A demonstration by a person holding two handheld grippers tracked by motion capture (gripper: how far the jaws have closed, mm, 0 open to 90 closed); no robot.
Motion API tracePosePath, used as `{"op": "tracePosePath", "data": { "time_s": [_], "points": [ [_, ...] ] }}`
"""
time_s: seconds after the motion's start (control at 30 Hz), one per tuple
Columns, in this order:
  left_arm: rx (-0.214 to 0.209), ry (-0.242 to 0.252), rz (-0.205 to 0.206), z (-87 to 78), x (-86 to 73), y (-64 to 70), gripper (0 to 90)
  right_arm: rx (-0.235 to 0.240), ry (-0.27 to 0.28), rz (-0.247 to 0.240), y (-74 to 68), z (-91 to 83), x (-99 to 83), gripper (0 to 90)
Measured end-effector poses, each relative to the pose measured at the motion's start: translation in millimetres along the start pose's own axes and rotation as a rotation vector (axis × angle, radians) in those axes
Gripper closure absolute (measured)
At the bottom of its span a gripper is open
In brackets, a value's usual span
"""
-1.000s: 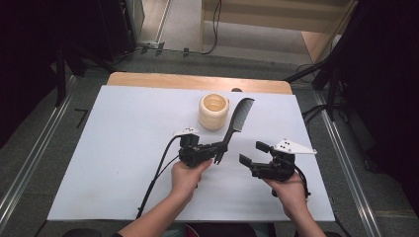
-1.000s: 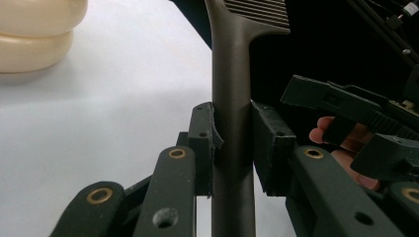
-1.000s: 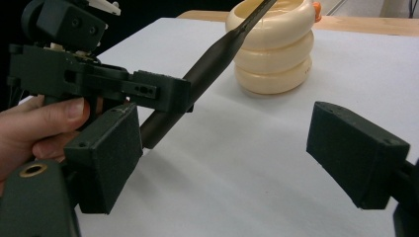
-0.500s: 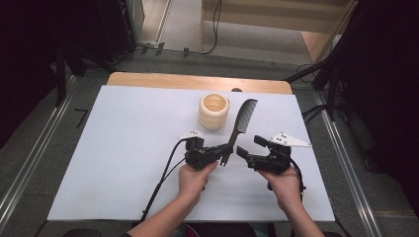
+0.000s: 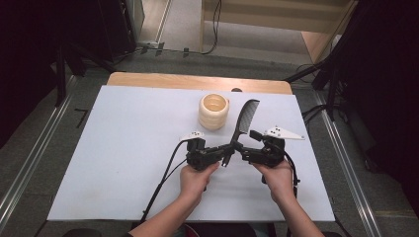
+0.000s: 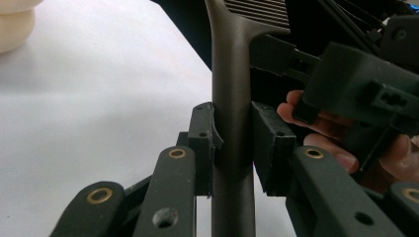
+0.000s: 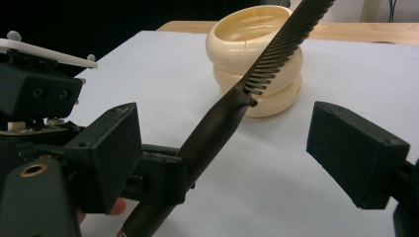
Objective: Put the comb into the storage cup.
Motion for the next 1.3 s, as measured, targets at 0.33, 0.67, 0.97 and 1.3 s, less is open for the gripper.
{"op": "tracePosePath", "data": {
  "time_s": [0.33,0.67,0.97,1.3],
  "points": [
    [-0.009,0.007,-0.003,0.8,-0.1,0.7,73.2,-0.003,-0.014,0.004,-1.8,12.1,5.2,12.8],
    [-0.016,0.016,0.010,1.1,-1.3,1.4,73.2,0.005,-0.034,0.010,-3.2,21.3,7.6,19.9],
    [-0.040,0.023,-0.017,0.9,-0.9,1.3,73.2,0.019,-0.065,0.060,-3.2,22.3,9.5,40.5],
    [-0.030,0.033,-0.005,1.9,-0.7,0.9,73.2,0.052,-0.100,0.137,-3.6,21.8,9.9,55.4]
  ]
}}
Point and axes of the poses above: each handheld gripper's, and its own axes: z roughly forward along the jaws, x roughly out of its top, y roughly to its right, the point moved 6 cm from there along z, roughly forward along the jaws, and after that the axes turned 15 degrees about -y, right-handed, at the moved point
